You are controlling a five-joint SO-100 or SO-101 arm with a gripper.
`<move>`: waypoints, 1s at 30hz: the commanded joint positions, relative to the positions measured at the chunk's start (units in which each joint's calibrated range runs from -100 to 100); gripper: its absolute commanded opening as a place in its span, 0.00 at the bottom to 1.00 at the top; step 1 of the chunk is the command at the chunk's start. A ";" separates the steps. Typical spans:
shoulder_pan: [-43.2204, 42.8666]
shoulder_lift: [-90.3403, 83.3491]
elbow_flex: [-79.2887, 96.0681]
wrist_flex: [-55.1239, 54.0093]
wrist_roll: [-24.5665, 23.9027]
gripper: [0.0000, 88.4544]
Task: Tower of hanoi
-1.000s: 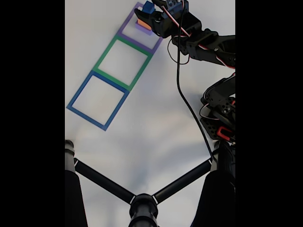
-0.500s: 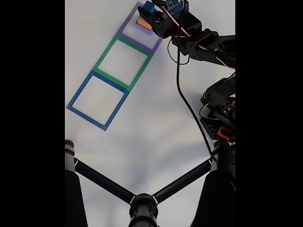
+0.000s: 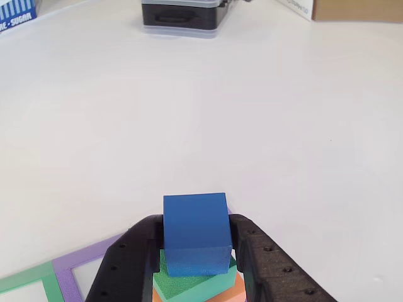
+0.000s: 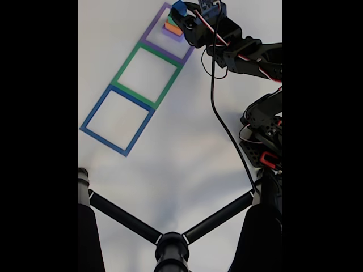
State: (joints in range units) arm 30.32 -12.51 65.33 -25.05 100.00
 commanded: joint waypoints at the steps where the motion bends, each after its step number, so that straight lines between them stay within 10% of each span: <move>1: -0.85 -0.63 -0.32 -1.05 0.00 0.07; 12: -1.31 -11.69 -4.68 16.43 0.00 0.05; 30: -7.41 -32.60 -51.29 101.09 0.00 0.05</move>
State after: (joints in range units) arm 26.24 -40.13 24.65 61.14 100.00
